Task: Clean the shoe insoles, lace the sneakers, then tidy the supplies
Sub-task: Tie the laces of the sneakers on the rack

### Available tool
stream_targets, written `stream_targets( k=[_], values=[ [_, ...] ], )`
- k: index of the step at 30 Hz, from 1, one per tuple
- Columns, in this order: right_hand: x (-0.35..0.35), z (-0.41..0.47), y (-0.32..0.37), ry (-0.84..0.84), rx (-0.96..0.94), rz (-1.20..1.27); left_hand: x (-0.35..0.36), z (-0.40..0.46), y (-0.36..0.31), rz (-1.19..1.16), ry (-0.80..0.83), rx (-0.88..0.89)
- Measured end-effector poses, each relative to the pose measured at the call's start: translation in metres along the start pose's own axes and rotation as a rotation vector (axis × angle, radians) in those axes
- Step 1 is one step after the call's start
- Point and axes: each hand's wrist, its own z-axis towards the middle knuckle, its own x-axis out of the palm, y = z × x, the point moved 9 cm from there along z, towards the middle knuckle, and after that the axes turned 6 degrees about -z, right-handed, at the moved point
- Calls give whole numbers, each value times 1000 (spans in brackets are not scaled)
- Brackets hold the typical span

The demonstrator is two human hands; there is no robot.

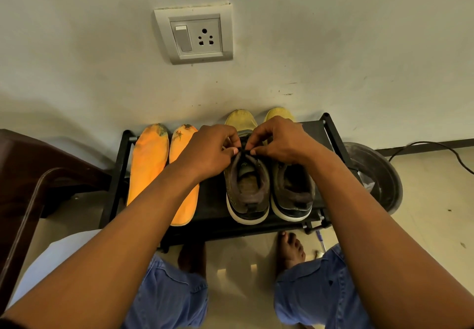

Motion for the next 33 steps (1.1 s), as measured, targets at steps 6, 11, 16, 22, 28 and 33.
stream_targets(
  k=[6, 11, 16, 22, 28, 33],
  values=[
    [0, 1, 5, -44, -30, -6, 1, -2, -6, 41, 5, 27],
    [1, 2, 4, -49, -45, -8, 1, -1, 0, 1, 22, -22],
    [-5, -1, -4, 13, -4, -6, -13, -1, 8, -22, 90, -123],
    [-5, -6, -16, 141, 54, 61, -6, -5, 13, -40, 194, -130],
    [-10, -8, -13, 86, 53, 53, -9, -2, 9, -12, 154, -115],
    [-16, -13, -12, 70, 73, 103, -13, -3, 13, 44, 150, -140]
  ],
)
